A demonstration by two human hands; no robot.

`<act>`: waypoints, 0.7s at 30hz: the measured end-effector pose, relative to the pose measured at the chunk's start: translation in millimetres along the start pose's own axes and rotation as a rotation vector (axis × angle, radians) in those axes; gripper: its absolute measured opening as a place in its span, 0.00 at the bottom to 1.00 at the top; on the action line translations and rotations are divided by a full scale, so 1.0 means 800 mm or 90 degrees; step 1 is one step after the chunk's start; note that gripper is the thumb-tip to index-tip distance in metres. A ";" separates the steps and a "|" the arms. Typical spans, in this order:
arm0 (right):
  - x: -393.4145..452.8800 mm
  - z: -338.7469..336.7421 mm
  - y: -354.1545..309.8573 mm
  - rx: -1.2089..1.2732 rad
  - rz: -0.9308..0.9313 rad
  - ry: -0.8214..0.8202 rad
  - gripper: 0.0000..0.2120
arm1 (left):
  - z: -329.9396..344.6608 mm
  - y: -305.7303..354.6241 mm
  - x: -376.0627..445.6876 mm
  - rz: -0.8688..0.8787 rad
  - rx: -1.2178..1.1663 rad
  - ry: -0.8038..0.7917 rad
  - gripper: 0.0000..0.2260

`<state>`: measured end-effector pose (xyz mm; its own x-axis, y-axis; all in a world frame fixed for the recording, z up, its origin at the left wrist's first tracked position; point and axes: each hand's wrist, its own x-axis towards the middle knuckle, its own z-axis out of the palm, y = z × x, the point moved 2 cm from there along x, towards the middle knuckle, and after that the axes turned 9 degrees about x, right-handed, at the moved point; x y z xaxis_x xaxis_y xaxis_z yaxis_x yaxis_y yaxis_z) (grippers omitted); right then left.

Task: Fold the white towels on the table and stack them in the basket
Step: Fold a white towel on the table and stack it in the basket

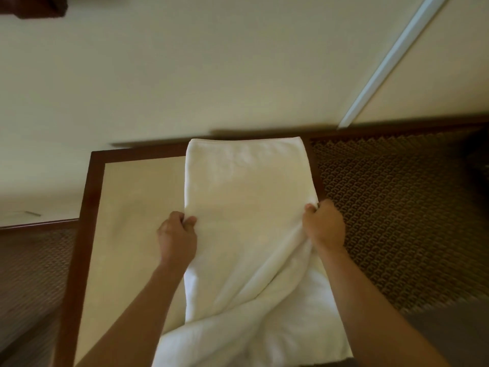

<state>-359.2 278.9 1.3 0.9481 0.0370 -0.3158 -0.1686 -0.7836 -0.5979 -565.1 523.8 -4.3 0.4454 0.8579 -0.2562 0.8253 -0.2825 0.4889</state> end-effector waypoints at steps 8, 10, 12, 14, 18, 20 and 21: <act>-0.078 -0.024 0.019 0.134 -0.032 0.042 0.19 | -0.056 -0.073 -0.089 0.064 0.005 -0.197 0.06; -0.135 -0.021 0.032 0.154 -0.029 0.008 0.18 | -0.065 -0.108 -0.136 0.082 0.028 -0.334 0.07; -0.179 -0.012 0.042 0.172 -0.008 -0.035 0.17 | -0.072 -0.136 -0.164 0.104 0.064 -0.387 0.10; -0.221 -0.002 0.053 0.218 0.030 -0.105 0.19 | -0.085 -0.156 -0.190 0.131 0.129 -0.381 0.23; -0.278 0.014 0.066 0.384 0.204 -0.268 0.30 | -0.099 -0.146 -0.240 0.162 0.170 -0.288 0.10; -0.300 0.011 0.060 0.416 0.232 -0.335 0.31 | -0.103 -0.123 -0.265 0.187 0.120 -0.211 0.05; -0.312 0.004 0.057 0.428 0.234 -0.354 0.30 | -0.105 -0.108 -0.286 0.216 0.097 -0.187 0.04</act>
<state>-604.7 235.5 50.7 0.5693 0.2854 -0.7710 -0.7153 -0.2903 -0.6357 -767.2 387.7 82.5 0.7603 0.5540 -0.3390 0.6475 -0.6052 0.4632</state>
